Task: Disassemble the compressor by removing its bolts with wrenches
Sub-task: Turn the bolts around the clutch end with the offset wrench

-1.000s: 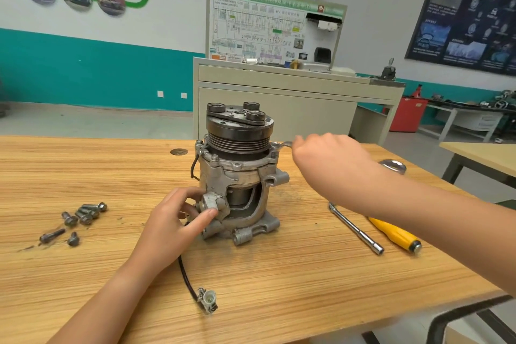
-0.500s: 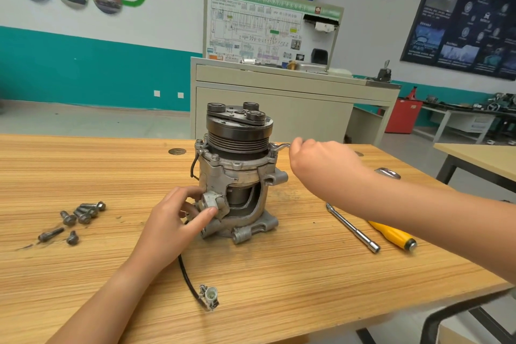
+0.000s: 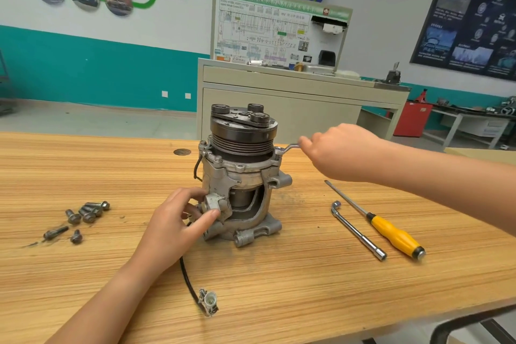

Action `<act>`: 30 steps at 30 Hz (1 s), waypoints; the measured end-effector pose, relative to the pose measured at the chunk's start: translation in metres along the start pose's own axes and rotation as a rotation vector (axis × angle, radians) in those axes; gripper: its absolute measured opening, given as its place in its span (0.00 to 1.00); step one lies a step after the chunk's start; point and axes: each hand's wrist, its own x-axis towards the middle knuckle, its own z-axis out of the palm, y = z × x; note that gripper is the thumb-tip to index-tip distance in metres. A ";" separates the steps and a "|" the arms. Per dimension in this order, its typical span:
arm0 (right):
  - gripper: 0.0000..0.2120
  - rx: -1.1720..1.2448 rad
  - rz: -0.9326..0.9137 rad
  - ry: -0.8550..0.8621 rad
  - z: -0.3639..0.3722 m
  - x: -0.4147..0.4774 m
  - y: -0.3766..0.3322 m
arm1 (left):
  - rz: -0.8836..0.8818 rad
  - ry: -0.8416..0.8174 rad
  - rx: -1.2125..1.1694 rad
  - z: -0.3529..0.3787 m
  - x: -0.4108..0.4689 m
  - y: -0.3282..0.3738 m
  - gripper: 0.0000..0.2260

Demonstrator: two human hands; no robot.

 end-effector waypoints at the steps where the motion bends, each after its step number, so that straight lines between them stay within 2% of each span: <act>1: 0.09 0.007 0.002 0.021 0.004 0.003 0.006 | -0.001 -0.002 0.001 0.000 0.000 0.000 0.13; 6: 0.15 0.146 0.013 0.225 0.025 0.044 0.004 | -0.001 0.002 -0.002 -0.001 0.000 0.001 0.13; 9: 0.15 0.324 0.066 0.391 0.037 0.057 -0.010 | -0.007 0.003 -0.006 -0.002 0.000 0.001 0.13; 14: 0.17 0.688 0.397 0.597 0.034 0.023 -0.014 | -0.008 0.005 -0.004 -0.002 -0.001 0.001 0.13; 15: 0.17 0.704 0.447 0.583 0.030 0.015 -0.012 | -0.009 0.005 -0.002 -0.002 0.000 0.001 0.12; 17: 0.15 0.659 0.469 0.447 0.023 -0.001 -0.010 | -0.013 0.003 0.000 -0.002 -0.001 0.000 0.12; 20: 0.12 0.514 0.409 0.261 0.011 -0.018 -0.011 | -0.013 0.004 -0.003 -0.002 -0.001 0.000 0.12; 23: 0.15 0.391 0.360 0.131 -0.006 -0.023 -0.019 | -0.009 0.005 -0.003 -0.002 -0.001 0.001 0.13; 30: 0.22 0.068 0.165 -0.037 -0.033 -0.009 -0.042 | -0.006 -0.008 0.006 -0.002 -0.001 0.001 0.13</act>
